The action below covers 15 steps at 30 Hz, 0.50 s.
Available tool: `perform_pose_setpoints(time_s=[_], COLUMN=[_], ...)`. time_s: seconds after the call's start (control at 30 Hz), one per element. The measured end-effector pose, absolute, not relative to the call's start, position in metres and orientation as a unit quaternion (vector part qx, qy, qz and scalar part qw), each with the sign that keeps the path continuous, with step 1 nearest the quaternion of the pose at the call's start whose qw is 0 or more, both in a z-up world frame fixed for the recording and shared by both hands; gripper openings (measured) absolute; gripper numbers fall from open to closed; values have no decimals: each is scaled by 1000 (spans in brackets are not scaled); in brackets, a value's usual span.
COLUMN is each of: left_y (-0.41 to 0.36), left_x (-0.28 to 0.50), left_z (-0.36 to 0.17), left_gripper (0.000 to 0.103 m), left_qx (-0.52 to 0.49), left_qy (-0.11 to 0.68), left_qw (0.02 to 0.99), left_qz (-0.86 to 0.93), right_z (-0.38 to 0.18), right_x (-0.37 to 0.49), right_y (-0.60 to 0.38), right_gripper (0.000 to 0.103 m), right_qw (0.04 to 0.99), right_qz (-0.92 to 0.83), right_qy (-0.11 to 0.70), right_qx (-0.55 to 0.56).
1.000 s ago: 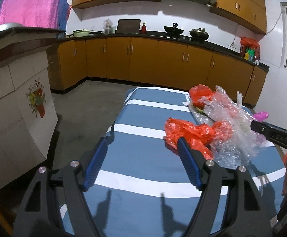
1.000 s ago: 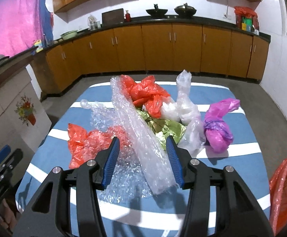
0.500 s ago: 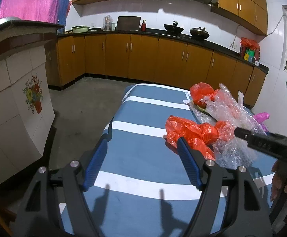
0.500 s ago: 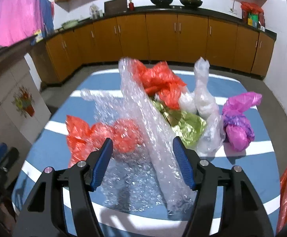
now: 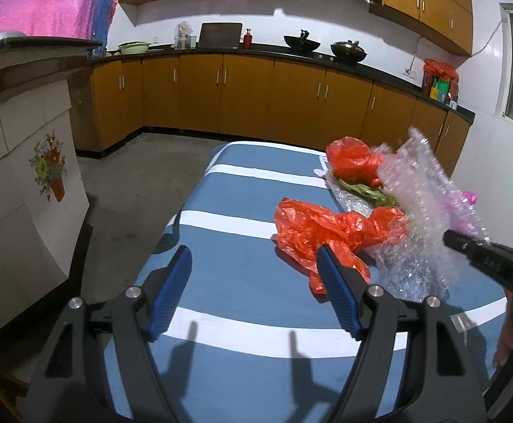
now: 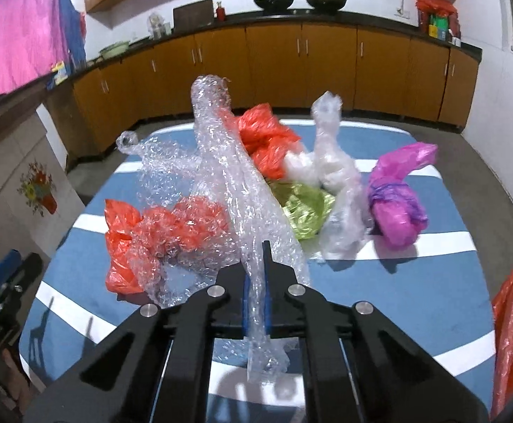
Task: Collect trash
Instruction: 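Grasp the long clear bubble-wrap roll with the right tool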
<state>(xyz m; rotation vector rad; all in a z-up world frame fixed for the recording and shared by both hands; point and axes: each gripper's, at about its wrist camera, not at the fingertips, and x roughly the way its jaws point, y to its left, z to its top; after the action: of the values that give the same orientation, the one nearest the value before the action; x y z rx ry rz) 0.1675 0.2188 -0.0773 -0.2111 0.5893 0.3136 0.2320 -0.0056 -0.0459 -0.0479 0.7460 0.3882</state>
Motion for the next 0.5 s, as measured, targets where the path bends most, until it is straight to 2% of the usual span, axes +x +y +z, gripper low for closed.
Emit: perform_pose_setpoints(time_s=[0.4, 0.5], left_y=[191, 184], left_x=[215, 232], left_z=[-86, -95], left_gripper=[71, 65], left_qx=[-82, -79], left_qy=[321, 343], left_qw=[938, 932], left_qz=[105, 91], right_z=[-16, -13], right_x=[209, 208], right_y=[-62, -74], right_gripper=[6, 6], right_qw=[937, 939], right_qz=[149, 139], right_qy=[317, 314], right_qx=[-3, 2])
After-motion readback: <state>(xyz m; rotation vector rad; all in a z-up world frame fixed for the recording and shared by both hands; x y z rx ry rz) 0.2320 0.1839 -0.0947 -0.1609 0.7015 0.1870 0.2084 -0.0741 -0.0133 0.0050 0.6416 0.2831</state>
